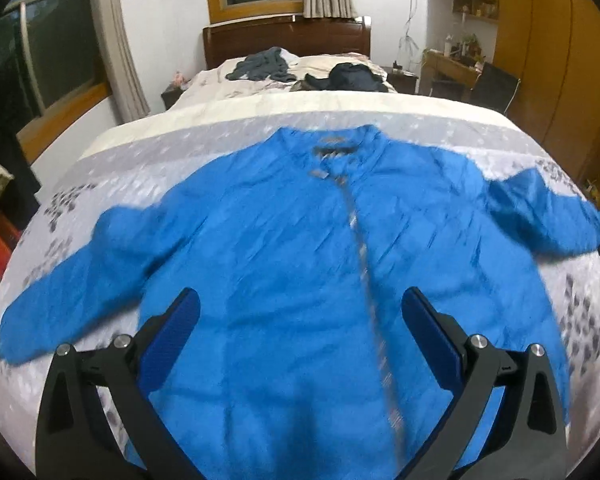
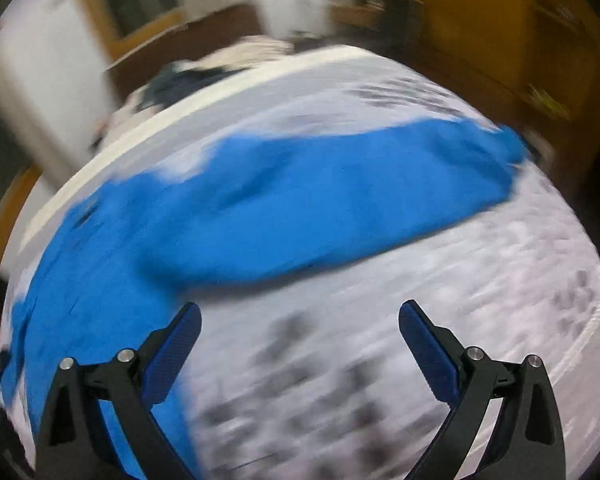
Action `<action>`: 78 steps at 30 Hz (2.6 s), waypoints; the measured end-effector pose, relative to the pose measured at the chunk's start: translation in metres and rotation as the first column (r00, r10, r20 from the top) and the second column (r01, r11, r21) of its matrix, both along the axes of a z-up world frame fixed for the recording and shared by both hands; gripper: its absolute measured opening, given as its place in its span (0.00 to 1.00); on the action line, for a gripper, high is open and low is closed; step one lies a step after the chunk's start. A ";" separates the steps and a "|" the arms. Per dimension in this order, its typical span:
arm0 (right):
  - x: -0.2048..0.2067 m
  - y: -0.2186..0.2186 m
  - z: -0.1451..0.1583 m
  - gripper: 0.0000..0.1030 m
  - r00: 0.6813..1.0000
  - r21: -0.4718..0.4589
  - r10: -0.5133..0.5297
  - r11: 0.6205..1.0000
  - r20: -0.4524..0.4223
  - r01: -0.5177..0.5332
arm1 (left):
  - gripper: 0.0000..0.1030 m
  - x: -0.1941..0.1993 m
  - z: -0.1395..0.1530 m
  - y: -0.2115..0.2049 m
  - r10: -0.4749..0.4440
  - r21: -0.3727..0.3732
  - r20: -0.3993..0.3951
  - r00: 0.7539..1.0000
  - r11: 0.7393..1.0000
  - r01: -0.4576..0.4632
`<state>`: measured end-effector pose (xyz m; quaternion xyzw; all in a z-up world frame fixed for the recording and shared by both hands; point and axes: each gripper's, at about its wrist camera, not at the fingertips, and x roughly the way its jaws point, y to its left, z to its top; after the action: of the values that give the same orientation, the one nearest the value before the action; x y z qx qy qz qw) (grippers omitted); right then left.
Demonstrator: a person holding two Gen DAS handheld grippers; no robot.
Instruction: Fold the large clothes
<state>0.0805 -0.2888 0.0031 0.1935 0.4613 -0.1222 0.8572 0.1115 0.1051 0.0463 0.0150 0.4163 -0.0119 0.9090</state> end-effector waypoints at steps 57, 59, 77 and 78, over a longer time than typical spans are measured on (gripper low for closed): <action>0.104 0.200 0.077 0.07 0.835 -0.013 0.496 0.861 0.236 -0.508 | 0.97 0.045 -0.019 0.048 0.061 -0.135 -0.020 0.998 0.989 -0.063; 0.109 0.232 0.064 0.07 0.813 -0.042 0.546 0.834 0.205 -0.550 | 0.97 0.045 -0.020 0.056 0.073 -0.140 -0.021 0.997 0.987 -0.076; 0.119 0.348 -0.010 0.31 0.649 -0.036 0.761 0.649 0.020 -0.760 | 0.97 0.049 -0.025 0.089 0.130 -0.161 -0.039 0.991 0.978 -0.135; 0.114 0.344 -0.002 0.36 0.634 -0.019 0.772 0.635 0.045 -0.772 | 0.97 0.050 -0.026 0.089 0.129 -0.163 -0.042 0.991 0.977 -0.135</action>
<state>0.1945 0.0556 0.0007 -0.0182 0.4786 0.2608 0.8382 0.1617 0.1938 0.0208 -0.0881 0.4283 0.0138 0.8992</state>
